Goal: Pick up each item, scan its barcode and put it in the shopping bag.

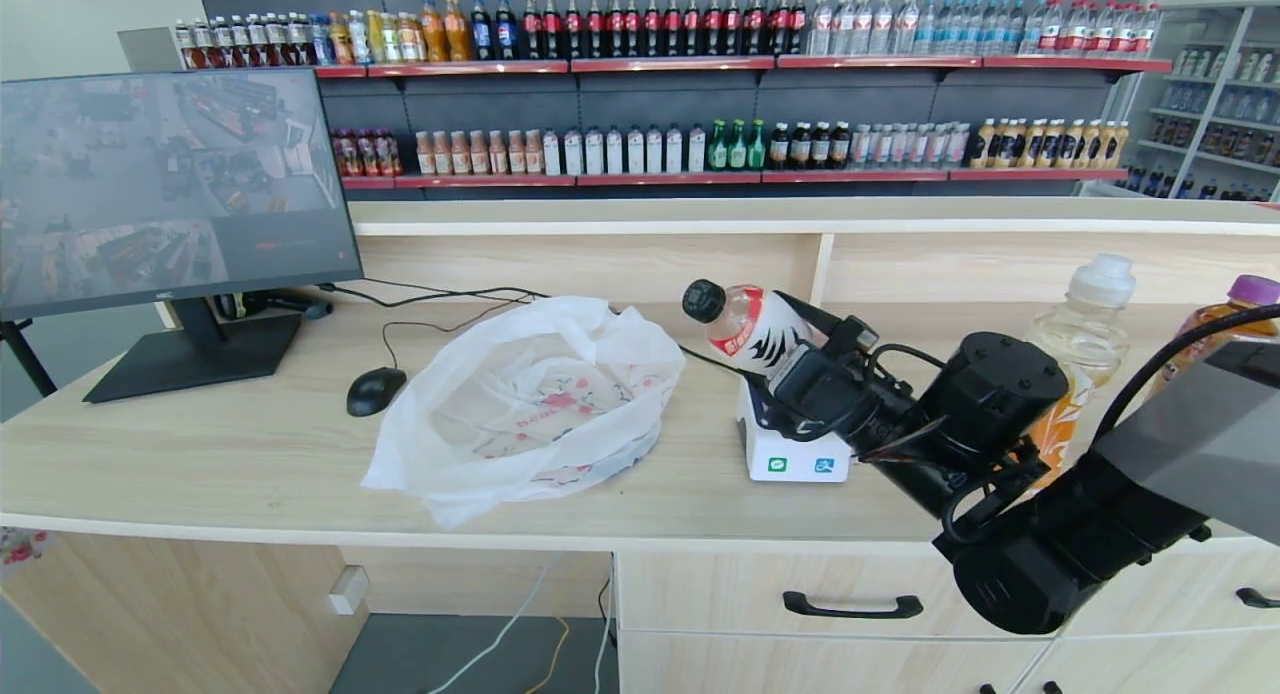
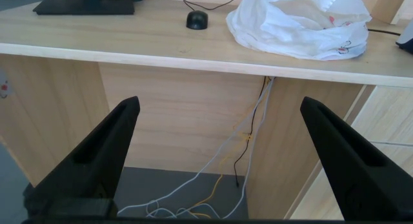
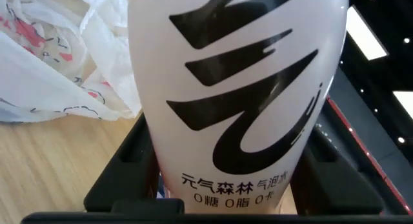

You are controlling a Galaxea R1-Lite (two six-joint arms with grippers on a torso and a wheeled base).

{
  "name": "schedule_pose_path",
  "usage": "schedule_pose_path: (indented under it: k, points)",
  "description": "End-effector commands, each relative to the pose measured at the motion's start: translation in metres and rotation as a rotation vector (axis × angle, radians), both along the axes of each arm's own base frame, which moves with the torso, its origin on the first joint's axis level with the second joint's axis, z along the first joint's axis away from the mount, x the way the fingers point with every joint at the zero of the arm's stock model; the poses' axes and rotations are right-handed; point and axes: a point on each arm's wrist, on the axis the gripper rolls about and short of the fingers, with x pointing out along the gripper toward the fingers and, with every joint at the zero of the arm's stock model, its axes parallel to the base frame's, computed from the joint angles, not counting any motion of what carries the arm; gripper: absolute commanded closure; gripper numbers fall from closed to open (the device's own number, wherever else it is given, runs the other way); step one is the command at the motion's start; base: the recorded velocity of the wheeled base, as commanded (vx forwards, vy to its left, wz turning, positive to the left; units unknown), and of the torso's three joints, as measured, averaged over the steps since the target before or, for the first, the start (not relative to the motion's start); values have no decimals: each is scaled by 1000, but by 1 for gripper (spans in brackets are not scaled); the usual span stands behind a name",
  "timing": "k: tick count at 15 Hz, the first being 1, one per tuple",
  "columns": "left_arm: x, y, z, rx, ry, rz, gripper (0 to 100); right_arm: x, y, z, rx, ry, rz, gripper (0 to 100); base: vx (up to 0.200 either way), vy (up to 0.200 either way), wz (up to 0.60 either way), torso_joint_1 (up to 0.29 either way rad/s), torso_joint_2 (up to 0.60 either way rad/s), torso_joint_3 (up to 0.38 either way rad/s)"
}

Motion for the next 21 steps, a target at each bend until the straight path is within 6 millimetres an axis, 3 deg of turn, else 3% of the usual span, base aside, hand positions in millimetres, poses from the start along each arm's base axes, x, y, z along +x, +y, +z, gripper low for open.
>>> schedule_pose_path:
  k: [1, 13, 21]
  points:
    - [0, 0, 0, 0, -1, 0, 0, 7, -7, -4, -32, -11, 3, 100, 0, 0, 0, 0, 0, 0]
    - [0, 0, 0, 0, -1, 0, 0, 13, -3, -22, -267, -152, 134, 100, 0, 0, 0, 0, 0, 0]
    - [0, 0, 0, 0, -1, 0, 0, 13, 0, -19, -270, -174, 138, 100, 0, 0, 0, 0, 0, 0]
